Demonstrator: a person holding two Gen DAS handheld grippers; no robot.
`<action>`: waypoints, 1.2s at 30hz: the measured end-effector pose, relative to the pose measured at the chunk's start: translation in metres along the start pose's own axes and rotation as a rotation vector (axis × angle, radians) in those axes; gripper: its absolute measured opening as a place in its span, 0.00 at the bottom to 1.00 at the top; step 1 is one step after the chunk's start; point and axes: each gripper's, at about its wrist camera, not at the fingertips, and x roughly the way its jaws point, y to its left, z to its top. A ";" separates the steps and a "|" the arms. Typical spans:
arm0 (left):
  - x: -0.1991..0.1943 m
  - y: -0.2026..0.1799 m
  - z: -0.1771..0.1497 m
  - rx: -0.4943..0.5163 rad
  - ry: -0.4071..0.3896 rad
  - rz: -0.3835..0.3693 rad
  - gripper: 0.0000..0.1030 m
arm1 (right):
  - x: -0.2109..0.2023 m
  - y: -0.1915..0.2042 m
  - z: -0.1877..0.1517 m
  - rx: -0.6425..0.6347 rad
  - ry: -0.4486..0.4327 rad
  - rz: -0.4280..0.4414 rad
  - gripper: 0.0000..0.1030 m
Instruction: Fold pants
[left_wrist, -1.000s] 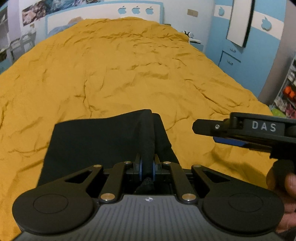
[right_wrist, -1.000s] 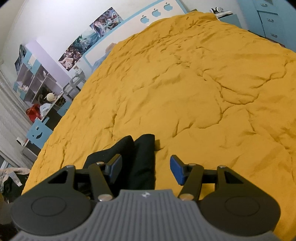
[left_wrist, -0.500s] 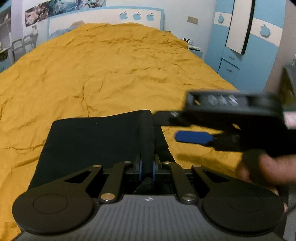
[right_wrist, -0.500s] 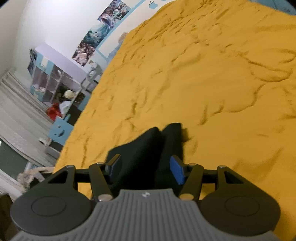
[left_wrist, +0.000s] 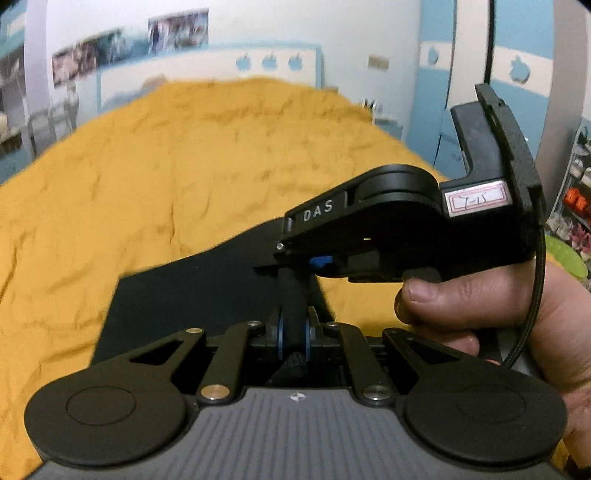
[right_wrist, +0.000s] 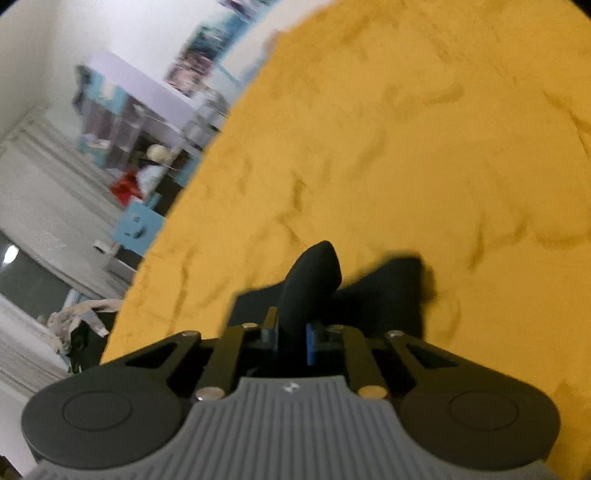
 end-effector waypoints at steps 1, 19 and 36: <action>-0.001 -0.003 0.002 0.007 -0.008 -0.010 0.10 | -0.006 0.003 0.004 -0.020 -0.013 0.003 0.08; -0.042 0.071 -0.012 -0.109 0.083 -0.155 0.45 | -0.032 -0.009 -0.031 -0.080 0.062 -0.153 0.37; -0.014 0.199 -0.051 -0.471 0.209 -0.151 0.52 | -0.049 0.000 -0.084 -0.079 0.100 -0.236 0.10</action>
